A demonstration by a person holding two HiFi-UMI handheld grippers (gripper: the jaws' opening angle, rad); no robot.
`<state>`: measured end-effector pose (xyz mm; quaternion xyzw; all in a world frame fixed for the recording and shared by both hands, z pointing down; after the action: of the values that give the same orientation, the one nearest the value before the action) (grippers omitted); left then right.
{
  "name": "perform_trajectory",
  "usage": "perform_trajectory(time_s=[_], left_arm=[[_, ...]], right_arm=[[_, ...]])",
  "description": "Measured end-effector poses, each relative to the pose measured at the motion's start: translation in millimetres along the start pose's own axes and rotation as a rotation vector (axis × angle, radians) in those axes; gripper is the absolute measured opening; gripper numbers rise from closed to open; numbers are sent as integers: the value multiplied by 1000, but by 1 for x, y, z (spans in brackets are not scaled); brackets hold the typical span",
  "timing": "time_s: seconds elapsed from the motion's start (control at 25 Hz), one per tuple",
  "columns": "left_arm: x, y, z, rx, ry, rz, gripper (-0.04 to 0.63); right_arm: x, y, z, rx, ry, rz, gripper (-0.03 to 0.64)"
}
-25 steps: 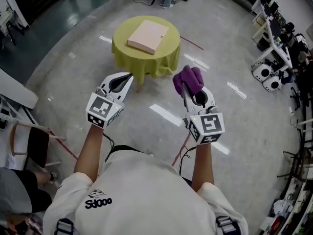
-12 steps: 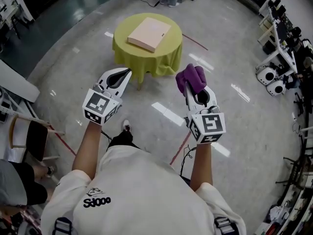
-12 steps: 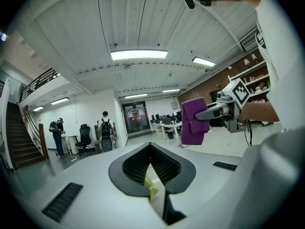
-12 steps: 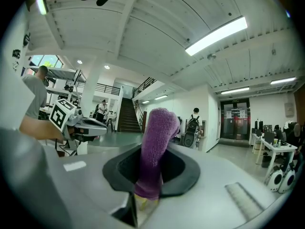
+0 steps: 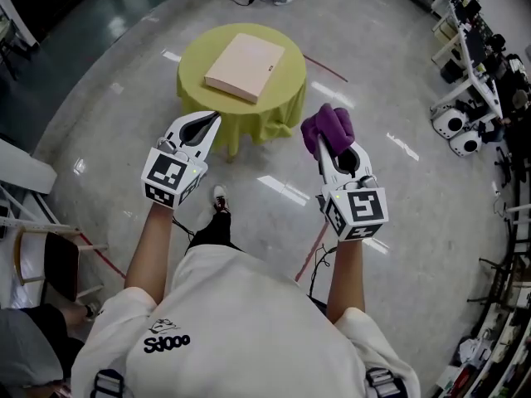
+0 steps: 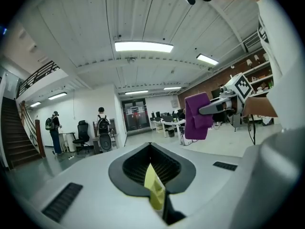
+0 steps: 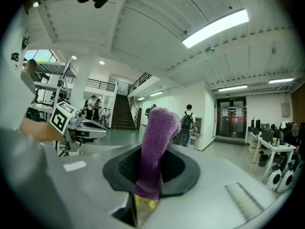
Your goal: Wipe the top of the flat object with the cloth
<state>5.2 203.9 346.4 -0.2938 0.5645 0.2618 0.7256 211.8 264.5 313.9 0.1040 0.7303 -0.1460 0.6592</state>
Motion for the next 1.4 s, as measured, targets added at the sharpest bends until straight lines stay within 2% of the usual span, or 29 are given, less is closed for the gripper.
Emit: perform_trajectory(time_s=[0.32,0.6,1.08,1.4], left_arm=[[-19,-74,-106,-9,-4,-45,6],[-40,-116,-182,-18,13,-76,6],[-70,-157,-240,-14,59,-111,6],[-88,-188,-254,11,107,-147,6]], right_arm=[[15,-117,27,-35,23,-41,72],[18,-189,42,-66,26,-62,72],[-9,-303,79,-65,26,-131,72],[-53,-397,102,51,35,-226,72]])
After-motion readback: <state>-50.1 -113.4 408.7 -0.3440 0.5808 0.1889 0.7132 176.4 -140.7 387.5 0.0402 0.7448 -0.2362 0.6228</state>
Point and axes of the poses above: the fingertips, and each gripper's own axes: y backward along the fingers, z to its right, x out of its top, the point moved 1 cm from there along y, backward along the fingers, and after that the axes turned 1 degree about z, right-handed, at the moved point
